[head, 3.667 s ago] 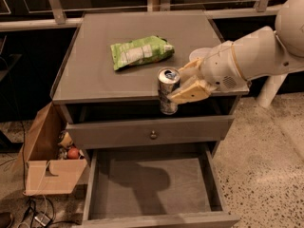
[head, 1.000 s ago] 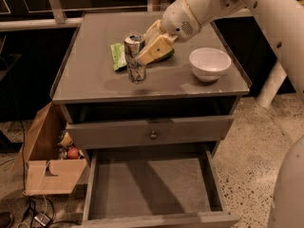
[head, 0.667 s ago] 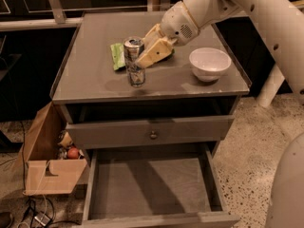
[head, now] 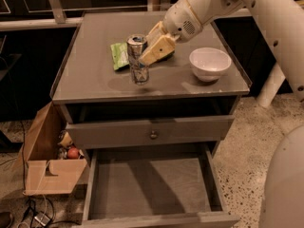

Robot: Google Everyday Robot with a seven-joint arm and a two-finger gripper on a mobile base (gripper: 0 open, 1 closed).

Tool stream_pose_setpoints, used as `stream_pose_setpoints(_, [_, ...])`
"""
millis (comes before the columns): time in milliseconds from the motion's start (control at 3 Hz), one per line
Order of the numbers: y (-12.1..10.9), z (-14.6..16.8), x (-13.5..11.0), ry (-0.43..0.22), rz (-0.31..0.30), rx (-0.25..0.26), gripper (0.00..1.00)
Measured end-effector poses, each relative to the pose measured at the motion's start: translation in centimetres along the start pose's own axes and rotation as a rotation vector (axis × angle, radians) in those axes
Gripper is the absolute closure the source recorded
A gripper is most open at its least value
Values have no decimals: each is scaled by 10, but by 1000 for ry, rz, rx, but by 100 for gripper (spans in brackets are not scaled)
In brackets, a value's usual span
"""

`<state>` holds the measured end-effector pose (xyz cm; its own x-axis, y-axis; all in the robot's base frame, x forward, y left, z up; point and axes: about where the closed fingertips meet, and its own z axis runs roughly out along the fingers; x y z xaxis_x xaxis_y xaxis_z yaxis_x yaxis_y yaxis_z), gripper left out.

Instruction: Pick redbull can from middle drawer and place on counter

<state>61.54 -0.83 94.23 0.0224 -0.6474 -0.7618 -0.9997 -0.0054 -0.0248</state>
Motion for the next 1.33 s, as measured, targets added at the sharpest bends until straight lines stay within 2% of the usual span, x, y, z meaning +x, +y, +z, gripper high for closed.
stream_pose_setpoints(333, [-13, -4, 4, -13, 11, 46, 100])
stream_pose_setpoints(667, [-34, 6, 14, -26, 26, 63, 100])
stream_pose_setpoints(1333, [-36, 28, 24, -22, 41, 31, 100])
